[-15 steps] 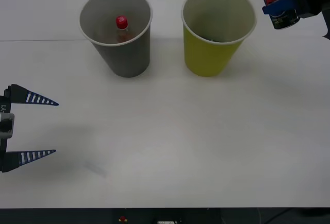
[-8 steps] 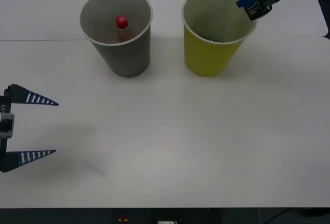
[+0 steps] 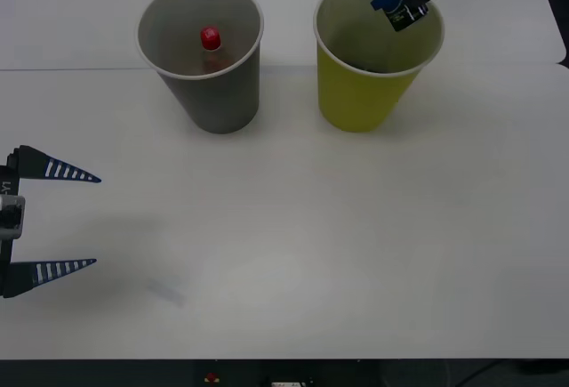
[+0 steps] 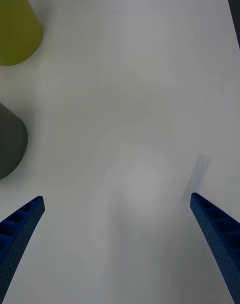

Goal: Put the can into the green bin and the plastic bottle into the gray bin

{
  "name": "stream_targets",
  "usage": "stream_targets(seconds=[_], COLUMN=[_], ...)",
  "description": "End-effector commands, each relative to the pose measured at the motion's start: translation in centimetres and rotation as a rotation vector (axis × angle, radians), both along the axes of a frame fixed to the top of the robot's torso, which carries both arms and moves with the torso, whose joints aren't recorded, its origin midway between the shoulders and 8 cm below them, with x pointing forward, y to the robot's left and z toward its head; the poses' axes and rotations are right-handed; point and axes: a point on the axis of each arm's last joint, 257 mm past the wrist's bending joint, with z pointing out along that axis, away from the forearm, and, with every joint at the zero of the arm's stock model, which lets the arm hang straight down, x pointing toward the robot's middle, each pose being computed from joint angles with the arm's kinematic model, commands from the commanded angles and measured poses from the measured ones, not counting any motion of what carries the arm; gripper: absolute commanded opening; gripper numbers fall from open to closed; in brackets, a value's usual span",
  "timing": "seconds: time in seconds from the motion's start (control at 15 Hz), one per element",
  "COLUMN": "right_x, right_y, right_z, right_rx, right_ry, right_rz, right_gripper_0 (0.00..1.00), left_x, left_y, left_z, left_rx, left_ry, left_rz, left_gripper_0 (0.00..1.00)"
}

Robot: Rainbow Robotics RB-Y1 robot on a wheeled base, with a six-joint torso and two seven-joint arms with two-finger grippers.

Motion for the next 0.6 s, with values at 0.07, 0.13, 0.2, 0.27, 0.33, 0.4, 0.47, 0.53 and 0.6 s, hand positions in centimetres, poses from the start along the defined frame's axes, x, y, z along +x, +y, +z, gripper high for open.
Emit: stream_targets(seconds=[0.07, 0.13, 0.2, 0.27, 0.33, 0.4, 0.47, 0.53, 0.6], right_x=[-0.2, -0.2, -0.3, -0.4, -0.6, -0.7, -0.9, -1.2, -1.7], right_y=[0.3, 0.2, 0.2, 0.0, -0.2, -0.2, -0.4, -0.5, -0.9], right_z=[0.0, 0.0, -0.1, -0.2, -0.2, 0.0, 0.2, 0.4, 0.9], right_rx=[-0.003, -0.002, -0.004, -0.009, -0.008, -0.008, -0.009, -0.007, 0.004], right_ry=[0.0, 0.001, 0.009, 0.013, 0.016, 0.015, 0.011, 0.008, 0.002], right_rz=[0.019, 0.018, 0.019, 0.021, 0.023, 0.025, 0.029, 0.034, 0.042], right_gripper_0=[0.64, 0.89, 1.0, 1.0, 1.0, 1.0, 1.0, 1.0, 1.0], left_x=[0.0, 0.0, 0.0, 0.0, 0.0, 0.0, 0.0, 0.0, 0.0], left_y=[0.0, 0.0, 0.0, 0.0, 0.0, 0.0, 0.0, 0.0, 0.0], left_z=[0.0, 0.0, 0.0, 0.0, 0.0, 0.0, 0.0, 0.0, 0.0], left_rx=[0.0, 0.0, 0.0, 0.0, 0.0, 0.0, 0.0, 0.0, 0.0], left_ry=[0.0, 0.0, 0.0, 0.0, 0.0, 0.0, 0.0, 0.0, 0.0], left_rz=[0.0, 0.0, 0.0, 0.0, 0.0, 0.0, 0.0, 0.0, 0.0], left_gripper_0=[1.0, 1.0, 1.0, 1.0, 1.0, 1.0, 1.0, 1.0, 1.0])
